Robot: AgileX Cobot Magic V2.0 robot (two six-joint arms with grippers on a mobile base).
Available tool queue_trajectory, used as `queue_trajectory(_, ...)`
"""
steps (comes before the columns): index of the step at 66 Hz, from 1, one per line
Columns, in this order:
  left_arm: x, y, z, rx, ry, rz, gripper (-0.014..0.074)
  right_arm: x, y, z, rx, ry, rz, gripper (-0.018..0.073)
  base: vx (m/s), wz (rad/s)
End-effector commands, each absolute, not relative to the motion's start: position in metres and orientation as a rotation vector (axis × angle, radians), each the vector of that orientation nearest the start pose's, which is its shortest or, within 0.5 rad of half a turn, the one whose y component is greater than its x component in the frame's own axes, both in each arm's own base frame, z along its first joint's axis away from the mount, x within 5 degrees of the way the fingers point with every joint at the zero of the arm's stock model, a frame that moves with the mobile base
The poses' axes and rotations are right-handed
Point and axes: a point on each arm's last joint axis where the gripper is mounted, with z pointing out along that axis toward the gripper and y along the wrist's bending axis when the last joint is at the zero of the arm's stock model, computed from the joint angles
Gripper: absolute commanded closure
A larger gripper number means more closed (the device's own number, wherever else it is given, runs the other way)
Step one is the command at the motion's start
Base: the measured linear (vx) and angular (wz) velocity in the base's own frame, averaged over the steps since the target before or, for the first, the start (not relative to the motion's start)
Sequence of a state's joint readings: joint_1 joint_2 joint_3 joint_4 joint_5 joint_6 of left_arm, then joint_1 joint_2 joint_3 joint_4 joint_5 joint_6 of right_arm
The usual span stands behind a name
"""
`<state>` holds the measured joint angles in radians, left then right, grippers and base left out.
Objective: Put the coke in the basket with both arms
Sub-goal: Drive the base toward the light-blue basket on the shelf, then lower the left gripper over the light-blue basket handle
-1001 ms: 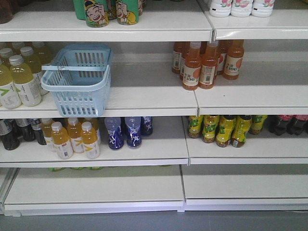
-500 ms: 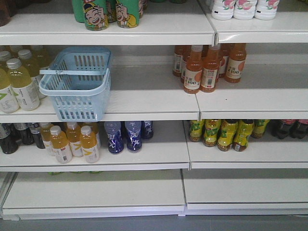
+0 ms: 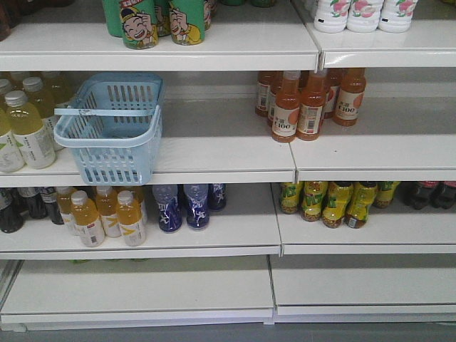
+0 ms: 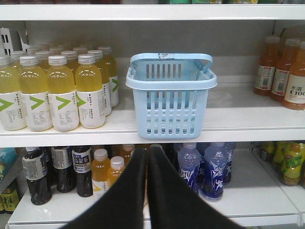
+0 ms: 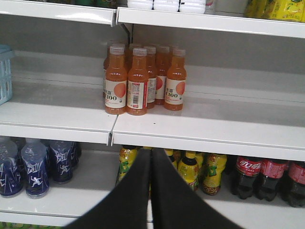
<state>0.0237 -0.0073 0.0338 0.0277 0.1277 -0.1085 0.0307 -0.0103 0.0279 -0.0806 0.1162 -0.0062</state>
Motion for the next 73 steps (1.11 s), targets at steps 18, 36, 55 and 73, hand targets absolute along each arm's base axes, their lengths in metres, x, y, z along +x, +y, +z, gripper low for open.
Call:
queue_trajectory(18,0.0558,0.0011,0.1982,-0.086,1.546,-0.059,0.0603,0.0559,0.0014,0.1979,-0.099,1.532,-0.058,0.0568,0.02,0.0)
queue_trajectory(36,0.0558,0.0011,0.1982,-0.086,1.546,-0.059,0.0603,0.0559,0.0014,0.1979,-0.099,1.532,-0.058,0.0568,0.02,0.0)
queue_trajectory(55,0.0558,0.0011,0.1982,-0.086,1.546,-0.059,0.0603,0.0559,0.0014,0.1979,-0.099,1.532,-0.058,0.0568,0.02,0.0)
queue_trajectory(73,0.0558,0.0011,0.1982,-0.086,1.546,-0.059,0.0603,0.0559,0.0014,0.1979,-0.099,1.532,-0.058,0.0568,0.02,-0.01)
